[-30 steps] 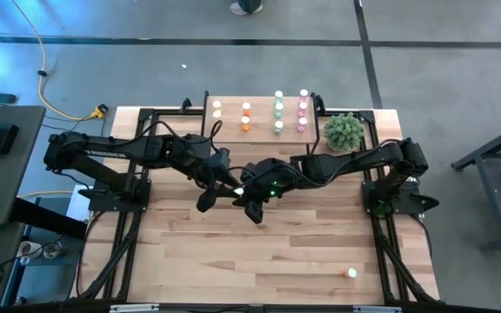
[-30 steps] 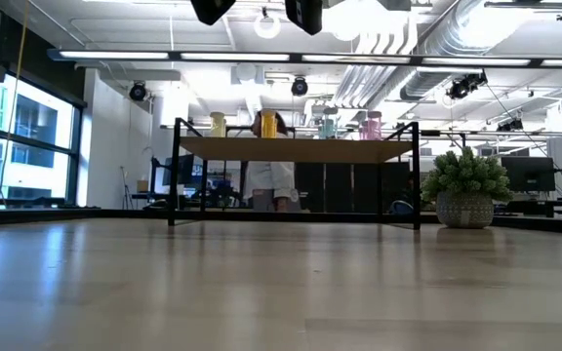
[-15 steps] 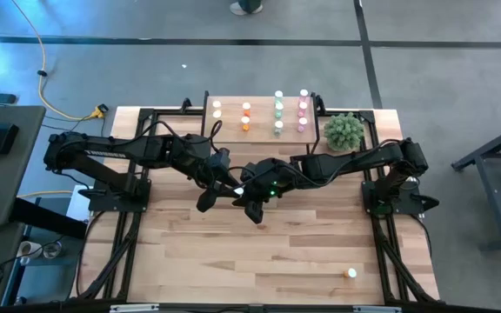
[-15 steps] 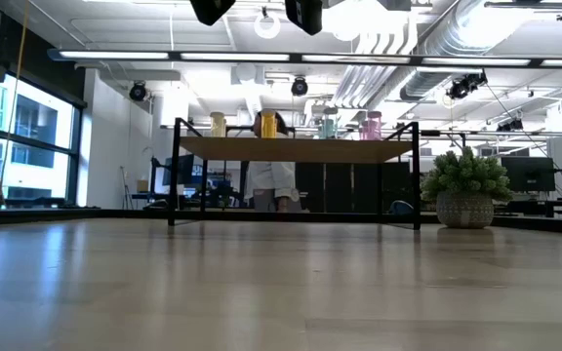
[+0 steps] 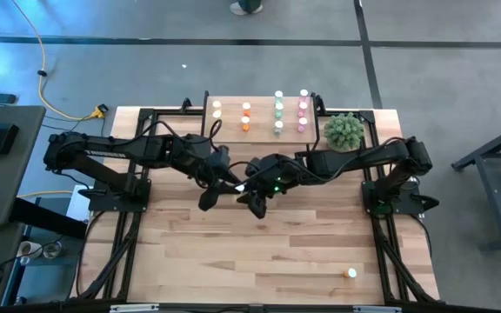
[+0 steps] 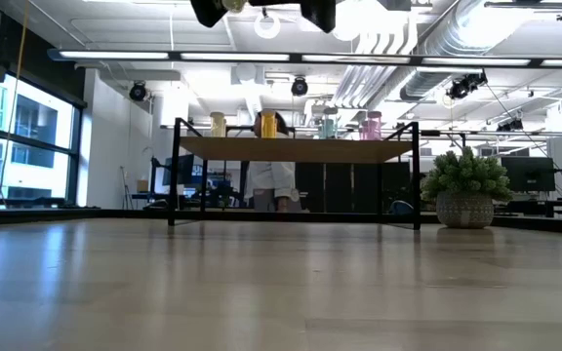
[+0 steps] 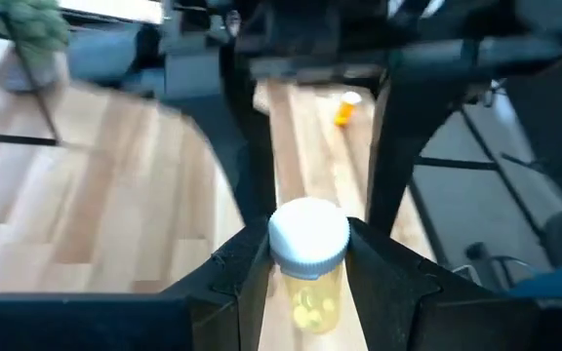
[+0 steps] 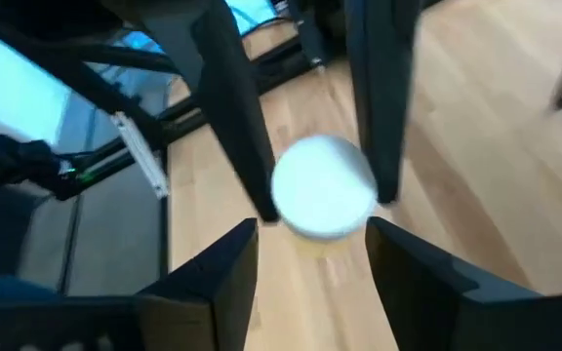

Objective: Pick and place medicine bottles onto shelf by color
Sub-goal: Put the yellow pill bottle on the shelf aligned with the other yellow pill bottles

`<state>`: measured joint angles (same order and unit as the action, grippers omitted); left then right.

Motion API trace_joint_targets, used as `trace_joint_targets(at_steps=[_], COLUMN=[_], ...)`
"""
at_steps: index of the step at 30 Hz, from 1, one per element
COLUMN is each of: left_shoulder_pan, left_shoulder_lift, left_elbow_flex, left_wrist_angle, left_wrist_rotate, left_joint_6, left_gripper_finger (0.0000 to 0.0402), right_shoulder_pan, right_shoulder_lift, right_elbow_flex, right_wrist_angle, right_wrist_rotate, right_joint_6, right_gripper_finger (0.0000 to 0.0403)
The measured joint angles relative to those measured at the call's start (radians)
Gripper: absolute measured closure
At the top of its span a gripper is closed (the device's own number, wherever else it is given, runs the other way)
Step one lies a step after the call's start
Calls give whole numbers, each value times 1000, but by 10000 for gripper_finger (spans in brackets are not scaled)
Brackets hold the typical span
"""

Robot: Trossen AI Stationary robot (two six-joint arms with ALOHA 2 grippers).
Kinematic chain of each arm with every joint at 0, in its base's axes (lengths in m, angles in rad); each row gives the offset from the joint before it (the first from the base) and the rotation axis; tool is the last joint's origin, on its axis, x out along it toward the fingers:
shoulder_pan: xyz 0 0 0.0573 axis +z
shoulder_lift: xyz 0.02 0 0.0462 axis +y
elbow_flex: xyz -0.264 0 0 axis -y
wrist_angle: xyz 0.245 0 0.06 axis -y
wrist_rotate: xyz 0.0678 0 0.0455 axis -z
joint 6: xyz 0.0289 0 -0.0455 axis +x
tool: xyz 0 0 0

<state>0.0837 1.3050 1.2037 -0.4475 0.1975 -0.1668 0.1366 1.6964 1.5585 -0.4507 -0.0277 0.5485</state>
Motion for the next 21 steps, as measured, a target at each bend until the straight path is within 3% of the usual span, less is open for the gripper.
trace_joint_targets(at_steps=[6, 15, 21], left_shoulder_pan=[4, 36, 41], left_shoulder_lift=[-20, -78, -147], left_elbow_flex=[-1, -1, 0], left_wrist_angle=[-6, -8, 2], left_wrist_rotate=[-82, -188, -373], left_joint_6=[15, 77, 136], left_gripper_finger=[286, 287, 287], right_shoulder_pan=[-1, -30, -79], right_shoulder_lift=[-47, -126, -211], right_elbow_flex=[0, 0, 0], right_wrist_angle=[-31, -40, -42], right_wrist_rotate=[82, 108, 208], right_joint_6=[-7, -30, -125], right_gripper_finger=[220, 219, 219])
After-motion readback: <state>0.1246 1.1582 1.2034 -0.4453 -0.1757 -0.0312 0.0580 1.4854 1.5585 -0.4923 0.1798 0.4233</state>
